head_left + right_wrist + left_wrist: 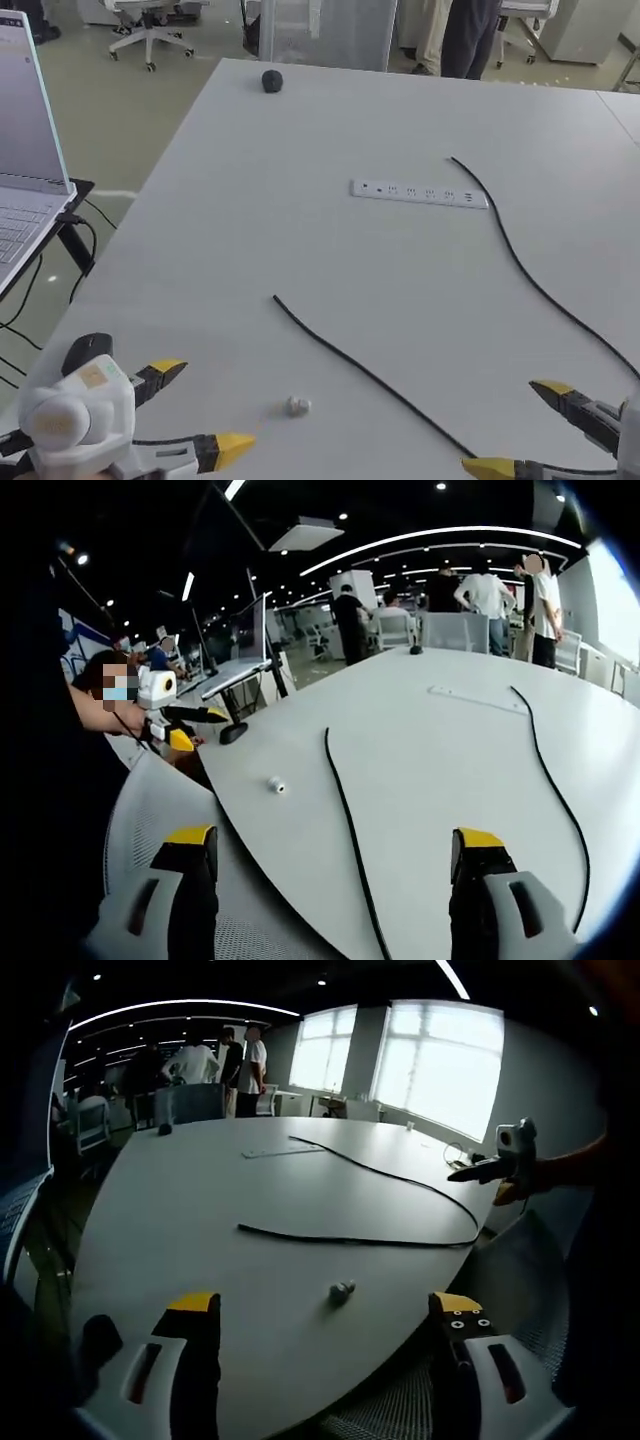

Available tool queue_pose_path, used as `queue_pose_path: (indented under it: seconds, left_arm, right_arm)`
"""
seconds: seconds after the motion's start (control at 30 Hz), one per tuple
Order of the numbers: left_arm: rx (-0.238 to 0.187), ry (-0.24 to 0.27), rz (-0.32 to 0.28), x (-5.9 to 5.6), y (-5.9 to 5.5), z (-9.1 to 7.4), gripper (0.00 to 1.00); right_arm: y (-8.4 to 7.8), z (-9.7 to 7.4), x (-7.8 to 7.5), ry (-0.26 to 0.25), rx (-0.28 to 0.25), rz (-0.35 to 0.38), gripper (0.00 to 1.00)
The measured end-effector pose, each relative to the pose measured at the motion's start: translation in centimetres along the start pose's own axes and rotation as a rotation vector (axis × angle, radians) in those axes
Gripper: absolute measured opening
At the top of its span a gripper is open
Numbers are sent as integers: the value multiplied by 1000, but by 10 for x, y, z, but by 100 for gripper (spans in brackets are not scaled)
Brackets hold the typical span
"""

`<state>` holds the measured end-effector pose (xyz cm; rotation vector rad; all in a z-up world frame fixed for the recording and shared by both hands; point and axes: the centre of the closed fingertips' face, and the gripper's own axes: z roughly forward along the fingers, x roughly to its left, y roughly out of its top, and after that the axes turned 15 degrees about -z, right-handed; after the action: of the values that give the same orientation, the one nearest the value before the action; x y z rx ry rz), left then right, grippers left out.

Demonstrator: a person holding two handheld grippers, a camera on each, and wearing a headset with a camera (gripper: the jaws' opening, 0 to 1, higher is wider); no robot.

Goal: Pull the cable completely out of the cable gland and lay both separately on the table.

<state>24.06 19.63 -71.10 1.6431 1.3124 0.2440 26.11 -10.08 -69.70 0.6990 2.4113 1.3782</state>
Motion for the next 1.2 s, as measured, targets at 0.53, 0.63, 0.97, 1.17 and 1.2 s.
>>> queue_pose_path:
  seconds: [0.53, 0.63, 0.97, 1.17, 1.2]
  left_arm:
    - [11, 21, 23, 3, 5, -16, 96]
    - [7, 13, 23, 2, 8, -21, 96]
    - [2, 25, 5, 5, 6, -24, 96]
    - [-7, 25, 1, 5, 14, -23, 96]
    - [-10, 26, 5, 5, 16, -23, 96]
  right_arm:
    - [-8, -14, -1, 7, 31, -28, 99]
    - [-3, -19, -4, 2, 15, -20, 99]
    - [-5, -22, -6, 6, 20, -11, 99]
    - [-4, -20, -3, 11, 26, -19, 99]
    - [-4, -20, -3, 10, 25, -19, 99]
